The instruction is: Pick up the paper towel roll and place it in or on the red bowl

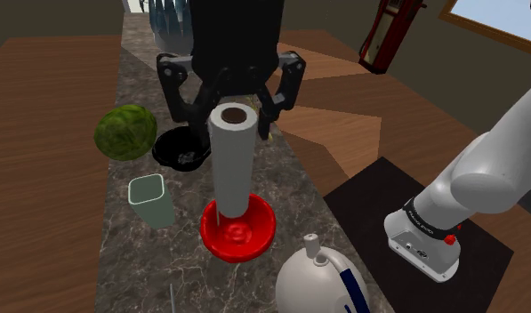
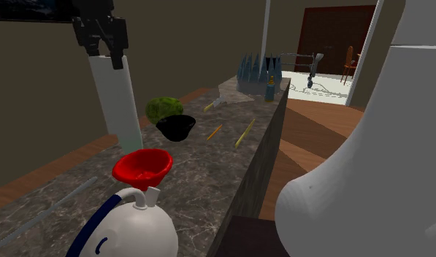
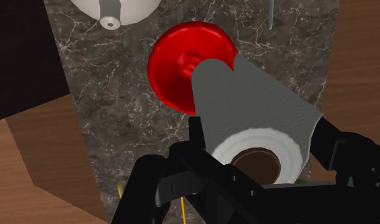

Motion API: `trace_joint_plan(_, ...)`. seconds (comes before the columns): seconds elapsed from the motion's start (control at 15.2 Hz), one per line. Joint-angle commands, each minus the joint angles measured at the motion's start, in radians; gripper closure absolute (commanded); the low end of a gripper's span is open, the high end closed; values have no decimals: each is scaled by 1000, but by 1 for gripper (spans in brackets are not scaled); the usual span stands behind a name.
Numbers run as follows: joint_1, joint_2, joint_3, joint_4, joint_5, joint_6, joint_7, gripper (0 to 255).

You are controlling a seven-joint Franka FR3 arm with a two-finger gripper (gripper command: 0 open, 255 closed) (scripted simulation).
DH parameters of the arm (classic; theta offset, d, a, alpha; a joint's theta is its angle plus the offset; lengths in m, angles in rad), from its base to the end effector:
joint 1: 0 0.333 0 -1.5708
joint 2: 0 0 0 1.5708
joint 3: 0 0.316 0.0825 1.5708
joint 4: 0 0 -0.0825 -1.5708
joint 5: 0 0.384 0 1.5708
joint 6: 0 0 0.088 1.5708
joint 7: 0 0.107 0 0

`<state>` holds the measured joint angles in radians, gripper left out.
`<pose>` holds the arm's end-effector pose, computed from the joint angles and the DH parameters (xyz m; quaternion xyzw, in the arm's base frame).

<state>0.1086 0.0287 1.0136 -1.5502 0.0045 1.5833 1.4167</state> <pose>0.2493 0.5023 0.6268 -0.9890 0.1469 0.0111 0.0128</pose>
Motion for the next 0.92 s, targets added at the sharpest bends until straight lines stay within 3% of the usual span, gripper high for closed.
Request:
trace_joint_plan(0.0, -5, -12, -3, -38, 11, 31, -9, 255)
trace_joint_plan(0.86, -15, -52, -13, -239, 46, 211, -38, 255)
